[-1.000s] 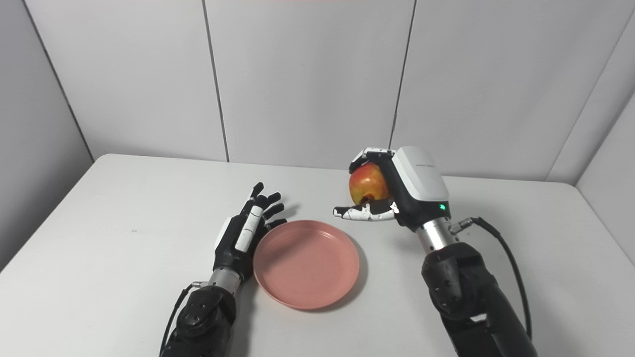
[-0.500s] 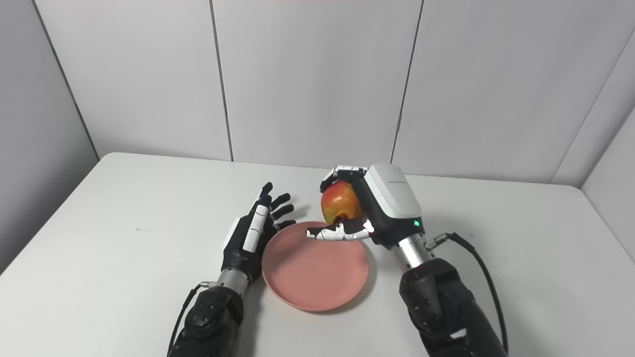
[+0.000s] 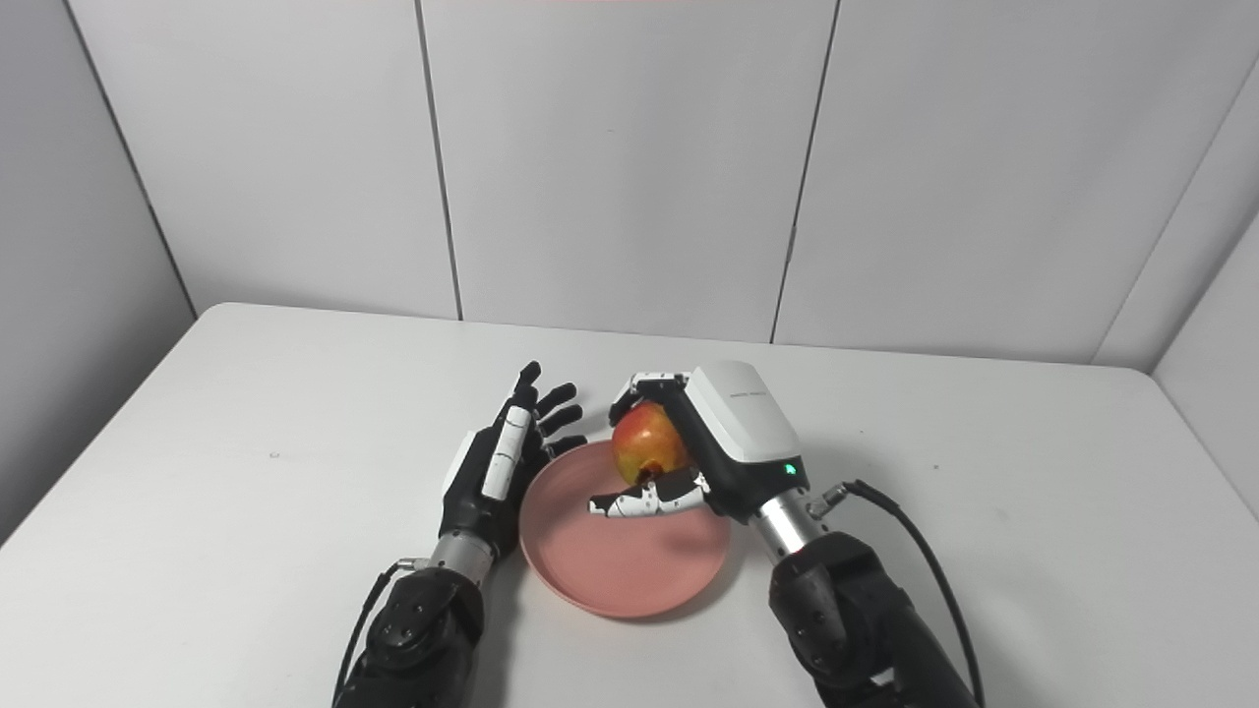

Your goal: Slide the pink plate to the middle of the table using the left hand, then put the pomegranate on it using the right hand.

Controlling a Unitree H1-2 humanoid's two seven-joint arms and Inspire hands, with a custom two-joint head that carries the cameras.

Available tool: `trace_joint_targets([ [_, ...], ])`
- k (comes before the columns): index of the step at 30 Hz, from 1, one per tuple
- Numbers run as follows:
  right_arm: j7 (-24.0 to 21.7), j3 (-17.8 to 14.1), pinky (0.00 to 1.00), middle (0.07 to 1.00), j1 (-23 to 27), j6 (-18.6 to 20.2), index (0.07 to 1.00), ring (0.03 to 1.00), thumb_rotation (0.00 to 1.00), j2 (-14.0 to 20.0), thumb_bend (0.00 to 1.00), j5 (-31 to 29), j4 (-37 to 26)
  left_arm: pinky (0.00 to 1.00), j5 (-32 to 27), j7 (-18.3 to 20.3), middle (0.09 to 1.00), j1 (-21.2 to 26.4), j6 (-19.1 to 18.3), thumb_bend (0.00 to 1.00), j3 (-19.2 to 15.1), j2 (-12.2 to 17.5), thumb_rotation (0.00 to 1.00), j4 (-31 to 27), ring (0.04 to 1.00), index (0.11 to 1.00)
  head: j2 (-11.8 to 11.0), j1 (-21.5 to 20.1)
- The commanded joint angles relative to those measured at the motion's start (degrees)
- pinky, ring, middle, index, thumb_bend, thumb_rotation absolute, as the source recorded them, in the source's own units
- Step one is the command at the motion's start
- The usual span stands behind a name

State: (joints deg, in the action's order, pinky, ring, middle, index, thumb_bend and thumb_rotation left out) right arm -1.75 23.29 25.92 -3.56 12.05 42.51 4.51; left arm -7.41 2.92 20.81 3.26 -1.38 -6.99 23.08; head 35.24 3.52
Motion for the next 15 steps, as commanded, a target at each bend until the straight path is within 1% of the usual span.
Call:
trace_joint_targets([
  [1,1.92,-0.2,0.21,0.427,1.99,-3.66,0.485,0.301,0.17,0.11,0.51,0.25,0.02,0.71,0.21,-0.45,0.866,-0.09,-0.4,0.82,-0.03,-0.04,0.85,1.53,0.838,1.0,-0.02,0.04],
  [6,2.69,0.26,0.23,0.438,2.33,-4.57,0.486,0.319,0.17,0.09,0.51,1.43,3.34,0.69,0.54,-0.52,0.853,-0.04,-0.31,0.81,0.18,0.04,0.85,1.68,0.832,1.0,0.25,0.19],
  [10,3.65,0.54,0.23,0.442,2.58,-5.07,0.485,0.325,0.17,-0.07,0.51,2.26,6.0,0.71,1.0,-0.67,0.85,-0.02,-0.28,0.82,0.49,0.09,0.86,1.66,0.827,1.0,0.43,0.39],
  [15,3.81,0.66,0.24,0.445,2.5,-4.86,0.486,0.333,0.17,-0.45,0.51,1.95,7.97,0.71,1.86,-1.16,0.846,0.07,-0.23,0.83,0.85,0.09,0.86,1.91,0.823,1.0,0.49,0.63],
])
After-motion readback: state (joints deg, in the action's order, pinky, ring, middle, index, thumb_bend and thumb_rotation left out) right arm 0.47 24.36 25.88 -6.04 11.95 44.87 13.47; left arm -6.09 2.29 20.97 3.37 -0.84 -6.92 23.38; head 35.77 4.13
